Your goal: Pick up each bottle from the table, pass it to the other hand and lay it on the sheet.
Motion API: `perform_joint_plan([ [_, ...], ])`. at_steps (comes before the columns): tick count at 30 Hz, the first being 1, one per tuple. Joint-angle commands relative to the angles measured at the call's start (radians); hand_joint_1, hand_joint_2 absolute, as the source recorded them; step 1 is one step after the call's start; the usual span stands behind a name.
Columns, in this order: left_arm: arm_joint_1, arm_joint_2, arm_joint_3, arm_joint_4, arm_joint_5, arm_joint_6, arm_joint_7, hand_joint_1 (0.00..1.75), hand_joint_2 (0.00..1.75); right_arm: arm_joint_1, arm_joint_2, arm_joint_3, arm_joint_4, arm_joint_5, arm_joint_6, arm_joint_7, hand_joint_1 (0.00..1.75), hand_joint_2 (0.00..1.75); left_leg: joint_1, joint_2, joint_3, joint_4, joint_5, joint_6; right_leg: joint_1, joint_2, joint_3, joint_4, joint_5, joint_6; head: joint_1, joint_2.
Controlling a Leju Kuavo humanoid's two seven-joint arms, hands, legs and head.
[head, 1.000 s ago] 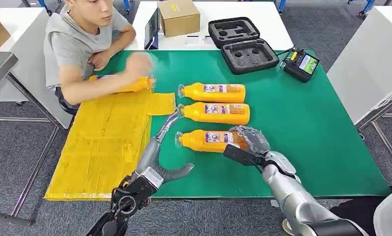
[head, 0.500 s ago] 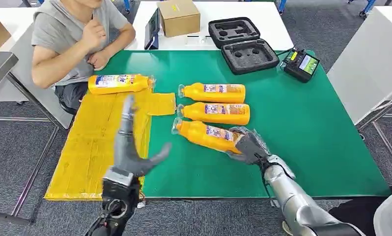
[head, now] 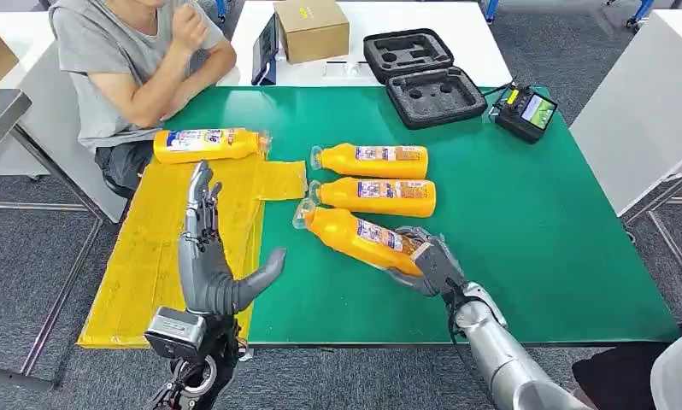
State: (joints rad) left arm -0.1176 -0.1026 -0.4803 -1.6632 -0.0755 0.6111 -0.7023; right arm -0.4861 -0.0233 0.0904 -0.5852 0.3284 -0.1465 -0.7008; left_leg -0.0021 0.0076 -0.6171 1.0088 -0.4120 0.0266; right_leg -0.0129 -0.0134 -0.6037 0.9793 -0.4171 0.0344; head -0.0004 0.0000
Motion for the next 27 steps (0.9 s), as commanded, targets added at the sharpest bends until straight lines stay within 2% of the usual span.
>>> perform_joint_plan([
  [1,-0.014,-0.054,0.120,0.198,0.103,-0.160,0.004,0.00,1.75,0.037,-0.037,0.085,-0.111,-0.117,-0.055,0.003,1.75,1.75,0.000,0.000,0.003,-0.001,-0.001,-0.001,0.000,0.001,0.002,-0.001,-0.001,-0.001,0.000,0.000],
  [9,-0.087,-0.122,0.095,0.574,0.125,-0.246,0.004,0.00,1.75,0.132,-0.040,0.055,-0.292,-0.149,-0.099,0.003,1.75,1.75,0.000,-0.003,0.001,-0.002,0.000,-0.001,-0.001,-0.002,0.001,-0.001,-0.001,0.000,0.000,0.000],
  [11,-0.093,-0.133,0.091,0.637,0.140,-0.263,0.005,0.00,1.75,0.158,-0.044,0.039,-0.331,-0.152,-0.107,0.003,1.75,1.75,0.000,-0.005,0.005,-0.002,-0.001,-0.002,0.000,-0.003,0.006,-0.003,-0.002,-0.001,0.000,0.000],
  [12,-0.092,-0.137,0.087,0.662,0.144,-0.267,0.004,0.00,1.75,0.176,-0.048,0.033,-0.358,-0.155,-0.110,0.003,1.75,1.75,-0.001,-0.003,0.001,-0.001,0.000,-0.001,-0.001,-0.002,0.001,-0.001,-0.001,-0.001,0.000,0.000],
  [15,-0.096,-0.139,0.078,0.685,0.151,-0.276,0.004,0.00,1.75,0.208,-0.053,0.019,-0.411,-0.168,-0.104,0.003,1.75,1.75,0.000,-0.004,0.002,-0.002,-0.001,-0.001,0.000,-0.002,0.003,-0.002,-0.002,-0.001,0.000,0.000],
  [27,-0.108,-0.137,0.077,0.692,0.158,-0.283,0.004,0.00,1.75,0.215,-0.048,0.022,-0.418,-0.167,-0.102,0.003,1.75,1.75,0.000,-0.001,-0.002,-0.001,-0.001,0.000,0.000,0.000,-0.003,0.000,-0.001,-0.001,0.000,0.000],
])
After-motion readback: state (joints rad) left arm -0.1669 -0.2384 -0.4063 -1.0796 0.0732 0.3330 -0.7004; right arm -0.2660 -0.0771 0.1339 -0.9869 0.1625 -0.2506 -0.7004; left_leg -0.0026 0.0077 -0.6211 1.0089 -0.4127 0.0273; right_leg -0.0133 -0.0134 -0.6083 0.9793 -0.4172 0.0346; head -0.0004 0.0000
